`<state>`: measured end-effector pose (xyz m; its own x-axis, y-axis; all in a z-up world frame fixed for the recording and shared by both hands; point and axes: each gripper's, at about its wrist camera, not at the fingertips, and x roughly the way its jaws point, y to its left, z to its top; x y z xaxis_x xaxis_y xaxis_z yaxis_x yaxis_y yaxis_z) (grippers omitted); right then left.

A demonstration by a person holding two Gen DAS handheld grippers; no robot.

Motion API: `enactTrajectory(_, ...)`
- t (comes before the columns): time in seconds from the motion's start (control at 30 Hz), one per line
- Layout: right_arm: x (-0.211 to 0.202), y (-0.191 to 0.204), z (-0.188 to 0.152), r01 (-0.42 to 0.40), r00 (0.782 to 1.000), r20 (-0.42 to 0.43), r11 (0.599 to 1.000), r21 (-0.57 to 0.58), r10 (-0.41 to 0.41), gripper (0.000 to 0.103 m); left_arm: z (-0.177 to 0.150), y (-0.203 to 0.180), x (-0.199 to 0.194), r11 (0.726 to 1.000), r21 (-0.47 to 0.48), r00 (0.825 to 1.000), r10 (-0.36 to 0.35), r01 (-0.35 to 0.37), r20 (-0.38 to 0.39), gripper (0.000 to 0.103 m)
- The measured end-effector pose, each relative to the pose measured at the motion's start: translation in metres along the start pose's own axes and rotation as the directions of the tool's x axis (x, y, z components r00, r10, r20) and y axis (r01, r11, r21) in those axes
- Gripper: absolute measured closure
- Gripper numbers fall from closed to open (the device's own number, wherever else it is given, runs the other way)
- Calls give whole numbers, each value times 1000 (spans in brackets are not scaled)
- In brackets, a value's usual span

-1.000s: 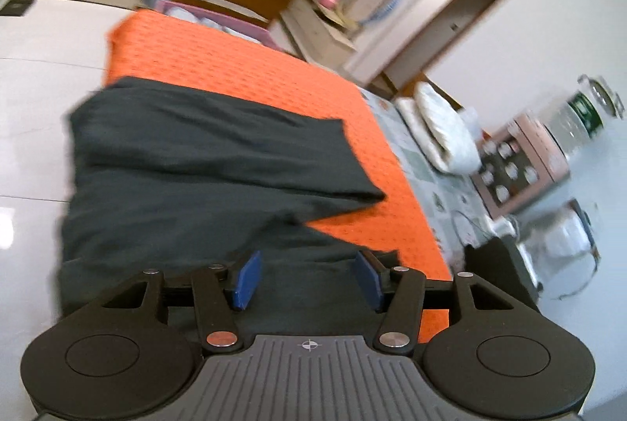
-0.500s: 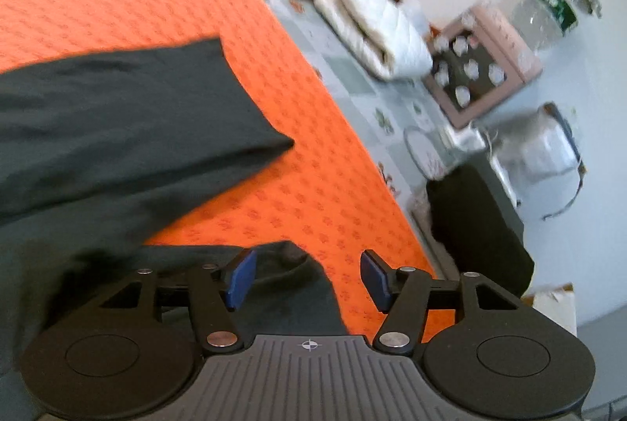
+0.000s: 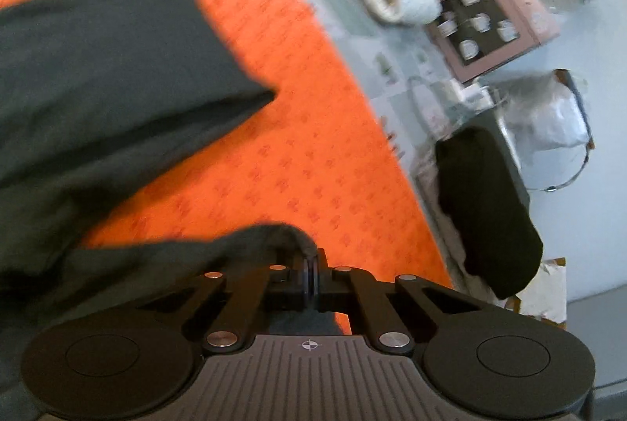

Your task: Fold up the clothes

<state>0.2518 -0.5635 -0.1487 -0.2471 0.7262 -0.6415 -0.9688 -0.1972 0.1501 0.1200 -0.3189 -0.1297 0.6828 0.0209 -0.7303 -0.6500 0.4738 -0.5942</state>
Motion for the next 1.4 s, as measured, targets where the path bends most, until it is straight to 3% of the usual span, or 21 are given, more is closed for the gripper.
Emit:
enactTrajectory(0.13, -15, -2, 4, 24, 999, 30, 1000, 9, -24, 98, 8, -21, 5, 996, 89, 999, 2, -5, 36, 98)
enactTrajectory(0.23, -13, -5, 1, 46, 999, 9, 999, 16, -46, 98, 12, -23, 20, 993, 114, 1000, 24, -25, 9, 97)
enactTrajectory(0.3, -9, -6, -2, 48, 999, -13, 999, 16, -48, 98, 13, -24, 26, 991, 129, 999, 39, -39, 4, 90)
enactTrajectory(0.37, -6, -5, -5, 49, 998, -33, 999, 12, -49, 97, 14, -23, 26, 988, 143, 999, 52, -54, 15, 59)
enactTrajectory(0.4, -4, -3, -5, 59, 997, -48, 998, 5, -58, 95, 14, -23, 21, 987, 150, 998, 55, -58, 29, 50)
enactTrajectory(0.53, -13, 2, -8, 108, 992, -59, 994, 7, -108, 86, 10, -27, -19, 983, 180, 992, 22, -44, 123, 45)
enactTrajectory(0.7, -32, 11, -5, 178, 982, -65, 983, 44, -175, 82, -14, -26, -81, 966, 240, 975, 46, -99, 216, 40)
enactTrajectory(0.9, -60, 36, -3, 264, 964, -61, 948, 176, -257, 78, -73, 0, -162, 952, 262, 953, 78, -159, 293, 35)
enactTrajectory(1.03, -75, 61, -4, 312, 950, -62, 901, 301, -307, 77, -117, 29, -209, 946, 273, 948, 85, -173, 307, 33)
enactTrajectory(1.23, -90, 109, -10, 309, 943, -34, 836, 453, -330, 74, -161, 79, -266, 944, 249, 933, 125, -216, 337, 29)
enactTrajectory(1.4, -92, 152, -11, 273, 953, -17, 837, 474, -302, 71, -177, 117, -303, 935, 202, 906, 203, -292, 370, 28)
